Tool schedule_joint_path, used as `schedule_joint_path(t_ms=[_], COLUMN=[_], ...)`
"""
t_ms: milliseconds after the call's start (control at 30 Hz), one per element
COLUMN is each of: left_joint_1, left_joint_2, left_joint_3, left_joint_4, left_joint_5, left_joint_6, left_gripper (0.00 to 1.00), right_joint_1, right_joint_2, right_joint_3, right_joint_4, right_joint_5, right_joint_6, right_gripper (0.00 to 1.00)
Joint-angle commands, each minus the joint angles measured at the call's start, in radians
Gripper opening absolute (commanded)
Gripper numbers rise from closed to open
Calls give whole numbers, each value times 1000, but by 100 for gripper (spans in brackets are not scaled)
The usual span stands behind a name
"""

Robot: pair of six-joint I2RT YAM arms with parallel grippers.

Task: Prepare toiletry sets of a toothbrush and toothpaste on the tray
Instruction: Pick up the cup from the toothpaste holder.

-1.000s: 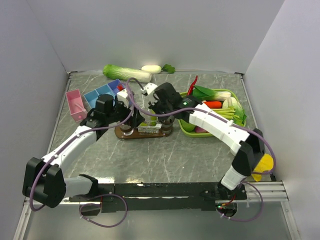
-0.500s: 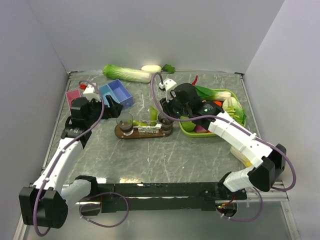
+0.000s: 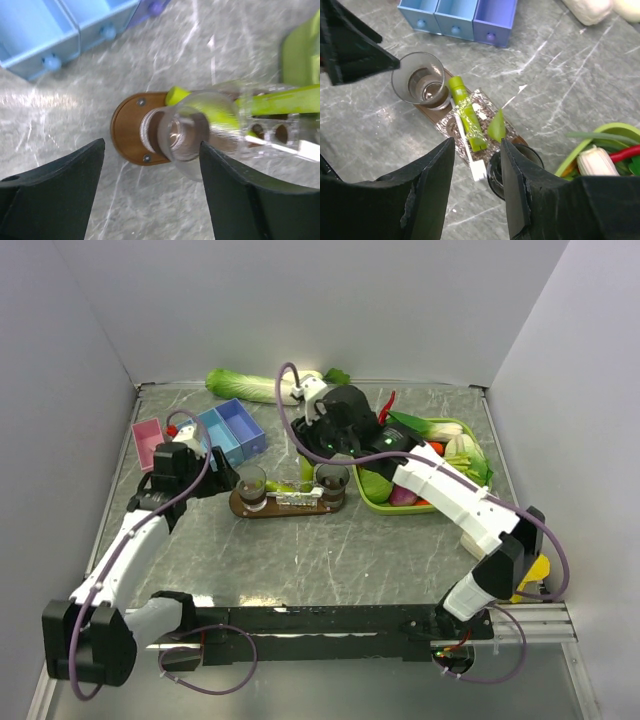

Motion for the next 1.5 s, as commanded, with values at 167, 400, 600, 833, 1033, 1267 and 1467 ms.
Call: schedule_joint_path(t_ms=[167,400,600,833,1033,1267,1467], left_joint_1=[-18,-56,-93,-93,-58,34,106], left_joint_2=[182,231,284,194,56,-34,-131], left_joint_3=[100,158,212,195,158,117,56], left_joint_4=[-43,-54,-106,-118,-98,-28,23], left_joint_5=[-22,-95,-142,-218,-326,-388,-491], left_joint_6=[55,57,74,98,98,83,83], left_gripper=[68,46,21,1,1,1,1], right_joint_1=[67,93,101,115,121,142,142], right_joint_2=[81,109,109,126,196,404,601], right_joint_3=[114,126,108,140,217,396,534], right_joint_4=[-31,-33,-27,-27,-22,-50,-90], right_joint_5=[76,96,113,95,49,16,41], right_joint_6=[-5,-8,-8,-6,5,23,37], right_gripper=[49,50,49,51,57,63,64])
